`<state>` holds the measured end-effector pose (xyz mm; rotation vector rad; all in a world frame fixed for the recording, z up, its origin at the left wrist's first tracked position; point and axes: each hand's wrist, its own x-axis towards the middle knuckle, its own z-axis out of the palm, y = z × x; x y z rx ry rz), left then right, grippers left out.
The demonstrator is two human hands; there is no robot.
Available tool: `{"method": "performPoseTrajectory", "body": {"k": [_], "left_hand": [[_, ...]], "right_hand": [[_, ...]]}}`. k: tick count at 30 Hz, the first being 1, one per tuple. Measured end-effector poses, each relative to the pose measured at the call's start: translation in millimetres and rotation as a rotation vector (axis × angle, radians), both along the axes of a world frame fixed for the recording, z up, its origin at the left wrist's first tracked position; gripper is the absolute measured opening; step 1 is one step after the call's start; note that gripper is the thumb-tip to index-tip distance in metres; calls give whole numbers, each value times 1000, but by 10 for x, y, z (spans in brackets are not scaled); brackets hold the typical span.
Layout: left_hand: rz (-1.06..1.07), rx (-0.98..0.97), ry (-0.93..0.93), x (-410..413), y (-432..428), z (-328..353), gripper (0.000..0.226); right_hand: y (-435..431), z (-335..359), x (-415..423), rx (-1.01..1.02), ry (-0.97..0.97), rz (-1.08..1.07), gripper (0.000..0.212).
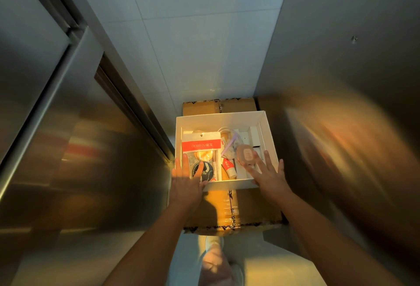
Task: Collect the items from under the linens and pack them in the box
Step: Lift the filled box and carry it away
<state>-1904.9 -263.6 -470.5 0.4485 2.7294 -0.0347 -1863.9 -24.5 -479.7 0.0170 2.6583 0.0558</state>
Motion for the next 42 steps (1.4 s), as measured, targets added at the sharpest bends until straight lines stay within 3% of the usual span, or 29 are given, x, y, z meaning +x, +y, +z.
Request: {"method": "performPoseTrajectory", "body": {"k": [42], "left_hand": [[-9,-3,121,-1410,349,-206,60]], "right_hand": [[408,-22,-1394,-43,122,35,77]]}}
